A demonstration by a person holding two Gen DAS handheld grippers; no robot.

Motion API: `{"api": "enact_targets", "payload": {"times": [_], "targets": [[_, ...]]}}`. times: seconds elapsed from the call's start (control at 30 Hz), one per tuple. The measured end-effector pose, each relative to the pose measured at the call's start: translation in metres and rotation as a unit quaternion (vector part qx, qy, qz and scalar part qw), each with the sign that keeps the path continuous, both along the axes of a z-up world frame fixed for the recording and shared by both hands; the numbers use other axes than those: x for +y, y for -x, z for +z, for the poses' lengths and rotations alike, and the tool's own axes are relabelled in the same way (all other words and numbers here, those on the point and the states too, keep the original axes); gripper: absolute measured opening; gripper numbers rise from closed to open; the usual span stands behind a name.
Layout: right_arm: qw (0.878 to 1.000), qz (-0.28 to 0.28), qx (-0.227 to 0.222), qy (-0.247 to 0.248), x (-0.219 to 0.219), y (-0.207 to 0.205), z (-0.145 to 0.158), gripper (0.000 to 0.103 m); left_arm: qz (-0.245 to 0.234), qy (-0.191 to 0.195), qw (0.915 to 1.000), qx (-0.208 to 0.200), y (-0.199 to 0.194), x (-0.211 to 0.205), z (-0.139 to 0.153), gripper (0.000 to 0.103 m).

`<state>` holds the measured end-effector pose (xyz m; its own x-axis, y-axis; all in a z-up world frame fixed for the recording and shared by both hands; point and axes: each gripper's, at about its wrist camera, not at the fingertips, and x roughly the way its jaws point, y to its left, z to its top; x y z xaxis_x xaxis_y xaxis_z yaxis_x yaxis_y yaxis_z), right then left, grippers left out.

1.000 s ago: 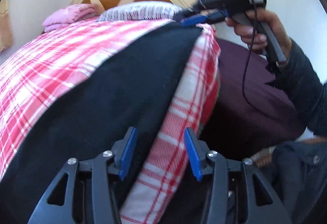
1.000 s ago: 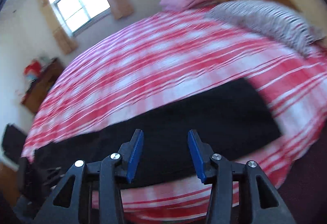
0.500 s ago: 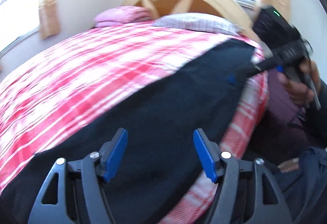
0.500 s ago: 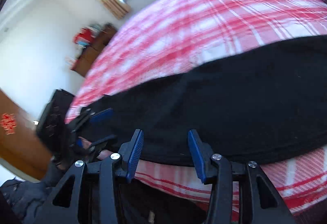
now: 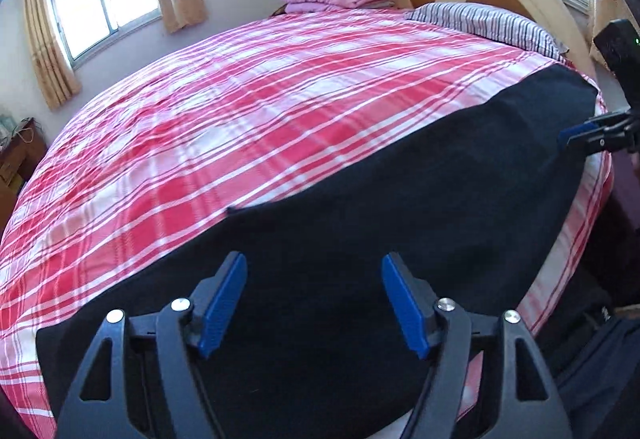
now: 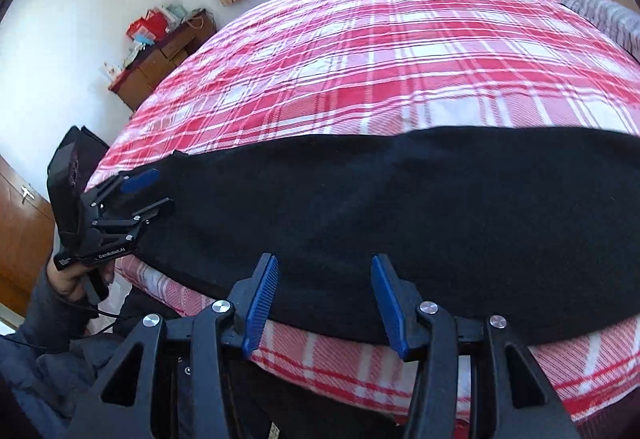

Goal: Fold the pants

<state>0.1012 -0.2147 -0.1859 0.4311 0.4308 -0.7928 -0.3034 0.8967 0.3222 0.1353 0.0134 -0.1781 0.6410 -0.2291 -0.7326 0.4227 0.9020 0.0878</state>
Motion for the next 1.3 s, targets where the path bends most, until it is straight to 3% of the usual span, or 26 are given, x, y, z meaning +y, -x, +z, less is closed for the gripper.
{"api": "enact_targets", "payload": {"times": [0.2,0.53,0.77,0.93,0.97,1.03,1.2,1.3], "targets": [[1.0,0.025,-0.01,0.012,0.039,-0.022,0.015,0.051,0.006,0.003,0.9999,0.011,-0.001,0.02,-0.008,0.073],[0.997,0.063,0.01,-0.051,0.12,-0.094,0.024,0.051,0.004,0.02,0.9996,0.02,0.002,0.037,-0.019,0.074],[0.989,0.093,0.09,-0.078,0.188,-0.142,-0.019,0.051,-0.003,0.033,0.9994,0.014,0.012,0.041,-0.028,0.08],[0.975,0.101,0.16,-0.114,0.21,-0.16,-0.049,0.05,-0.009,0.034,0.9992,0.017,0.014,0.039,-0.029,0.085],[0.974,0.103,0.165,-0.117,0.214,-0.16,-0.051,0.049,-0.011,0.033,0.9993,0.017,0.015,0.038,-0.029,0.087],[0.97,0.116,0.175,-0.123,0.221,-0.157,-0.053,0.036,-0.014,0.031,0.9993,0.016,0.016,0.037,-0.03,0.088],[0.968,0.135,0.184,-0.105,0.239,-0.149,-0.059,0.034,-0.019,0.031,0.9992,0.017,0.017,0.037,-0.03,0.089],[0.971,0.128,0.176,-0.094,0.245,-0.147,-0.06,0.011,-0.021,0.029,0.9992,0.018,0.017,0.037,-0.03,0.089]]}}
